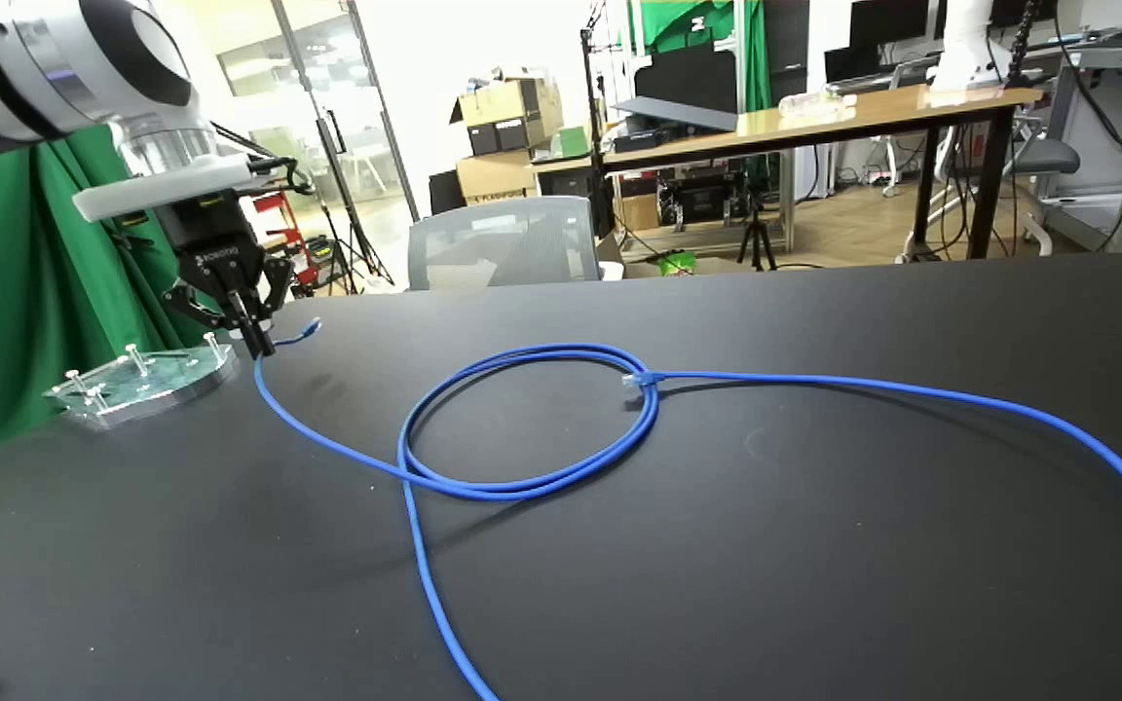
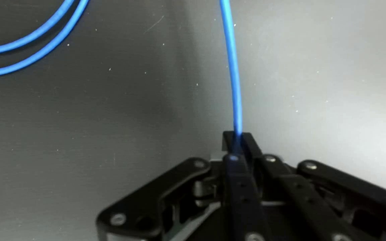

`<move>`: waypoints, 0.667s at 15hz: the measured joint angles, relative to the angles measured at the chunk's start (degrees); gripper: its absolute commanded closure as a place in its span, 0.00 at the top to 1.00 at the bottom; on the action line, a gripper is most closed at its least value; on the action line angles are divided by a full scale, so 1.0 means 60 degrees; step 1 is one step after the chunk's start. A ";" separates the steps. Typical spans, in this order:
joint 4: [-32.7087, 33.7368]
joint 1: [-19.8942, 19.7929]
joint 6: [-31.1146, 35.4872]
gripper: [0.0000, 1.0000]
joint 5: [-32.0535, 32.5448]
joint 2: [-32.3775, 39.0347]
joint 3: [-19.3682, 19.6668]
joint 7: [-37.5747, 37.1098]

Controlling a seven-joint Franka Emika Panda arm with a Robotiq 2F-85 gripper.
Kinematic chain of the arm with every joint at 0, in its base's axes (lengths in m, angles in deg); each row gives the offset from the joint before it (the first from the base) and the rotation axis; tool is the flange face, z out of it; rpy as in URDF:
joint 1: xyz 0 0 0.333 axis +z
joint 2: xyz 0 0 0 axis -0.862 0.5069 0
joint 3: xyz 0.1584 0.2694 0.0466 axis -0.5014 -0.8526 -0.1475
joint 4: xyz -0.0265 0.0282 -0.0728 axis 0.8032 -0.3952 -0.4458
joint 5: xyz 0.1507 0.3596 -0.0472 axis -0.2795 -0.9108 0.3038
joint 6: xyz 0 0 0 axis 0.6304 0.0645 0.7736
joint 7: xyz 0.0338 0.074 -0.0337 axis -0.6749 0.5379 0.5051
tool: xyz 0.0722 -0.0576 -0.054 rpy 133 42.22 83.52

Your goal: Move the ends of the cable to opposite sides

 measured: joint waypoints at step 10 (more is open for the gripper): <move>0.0000 0.0006 -0.0332 0.87 0.0354 0.0161 -0.0068 0.0611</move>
